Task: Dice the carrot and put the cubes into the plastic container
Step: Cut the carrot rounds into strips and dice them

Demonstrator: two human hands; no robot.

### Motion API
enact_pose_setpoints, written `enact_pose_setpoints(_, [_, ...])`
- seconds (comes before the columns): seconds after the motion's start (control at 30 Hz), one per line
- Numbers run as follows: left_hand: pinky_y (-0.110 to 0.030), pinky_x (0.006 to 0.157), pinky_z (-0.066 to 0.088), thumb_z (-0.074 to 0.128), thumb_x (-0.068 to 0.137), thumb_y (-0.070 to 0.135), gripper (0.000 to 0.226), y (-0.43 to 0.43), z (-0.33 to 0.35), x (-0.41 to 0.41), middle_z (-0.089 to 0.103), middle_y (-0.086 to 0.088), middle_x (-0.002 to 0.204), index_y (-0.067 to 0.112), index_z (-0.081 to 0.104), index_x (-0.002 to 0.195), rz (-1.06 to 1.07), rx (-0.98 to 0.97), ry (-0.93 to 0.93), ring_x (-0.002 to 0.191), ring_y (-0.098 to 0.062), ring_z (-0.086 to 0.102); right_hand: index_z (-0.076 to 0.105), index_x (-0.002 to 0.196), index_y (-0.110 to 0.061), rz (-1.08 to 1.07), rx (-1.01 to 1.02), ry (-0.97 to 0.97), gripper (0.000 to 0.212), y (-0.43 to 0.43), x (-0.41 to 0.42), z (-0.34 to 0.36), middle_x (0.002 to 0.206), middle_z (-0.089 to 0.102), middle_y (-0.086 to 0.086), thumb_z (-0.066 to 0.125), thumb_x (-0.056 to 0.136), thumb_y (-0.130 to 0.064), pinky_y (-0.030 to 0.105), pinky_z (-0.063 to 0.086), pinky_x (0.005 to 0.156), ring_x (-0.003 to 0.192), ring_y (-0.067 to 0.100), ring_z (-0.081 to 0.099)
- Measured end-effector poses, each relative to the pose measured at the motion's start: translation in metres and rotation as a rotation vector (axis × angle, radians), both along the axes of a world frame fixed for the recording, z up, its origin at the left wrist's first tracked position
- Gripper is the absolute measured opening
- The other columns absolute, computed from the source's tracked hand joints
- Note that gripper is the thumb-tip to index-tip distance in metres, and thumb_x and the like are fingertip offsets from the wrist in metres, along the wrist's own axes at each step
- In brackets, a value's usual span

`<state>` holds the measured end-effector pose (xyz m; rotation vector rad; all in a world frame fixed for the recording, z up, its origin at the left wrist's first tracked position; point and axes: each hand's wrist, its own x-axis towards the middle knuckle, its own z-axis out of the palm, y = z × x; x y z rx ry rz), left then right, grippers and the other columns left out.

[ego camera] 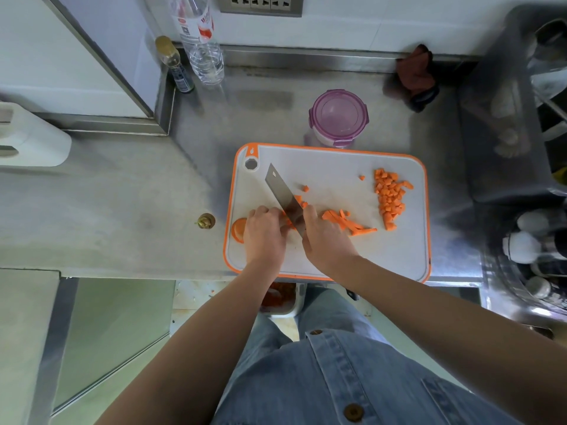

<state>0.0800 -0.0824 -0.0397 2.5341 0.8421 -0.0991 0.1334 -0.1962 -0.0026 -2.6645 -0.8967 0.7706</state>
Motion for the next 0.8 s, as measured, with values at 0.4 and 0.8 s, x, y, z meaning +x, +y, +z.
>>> enact_pose_setpoints(0.4, [-0.026,0.074,0.04,0.057,0.094,0.02,0.015,-0.001,-0.007,0.003,0.067,-0.004,0.093,0.013,0.071,0.097,-0.031,0.053,0.026,0.091,-0.019,0.052,0.026,0.138,-0.007,-0.003,-0.015,-0.034,0.047,0.007,-0.003,-0.016,0.096,0.062,0.013,0.043,0.095,-0.005,0.033,0.039,0.06,0.087,0.032,0.063])
enact_pose_setpoints(0.8, [-0.035,0.074,0.046,0.07,0.08,0.024,0.021,0.003,0.003,0.009,0.061,-0.007,0.093,0.012,0.062,0.096,-0.152,0.08,-0.035,0.093,-0.026,0.053,0.032,0.103,-0.011,-0.234,0.375,0.029,0.014,-0.021,0.032,-0.001,0.076,0.064,0.015,0.044,0.096,-0.014,0.039,0.042,0.049,0.057,0.032,0.056])
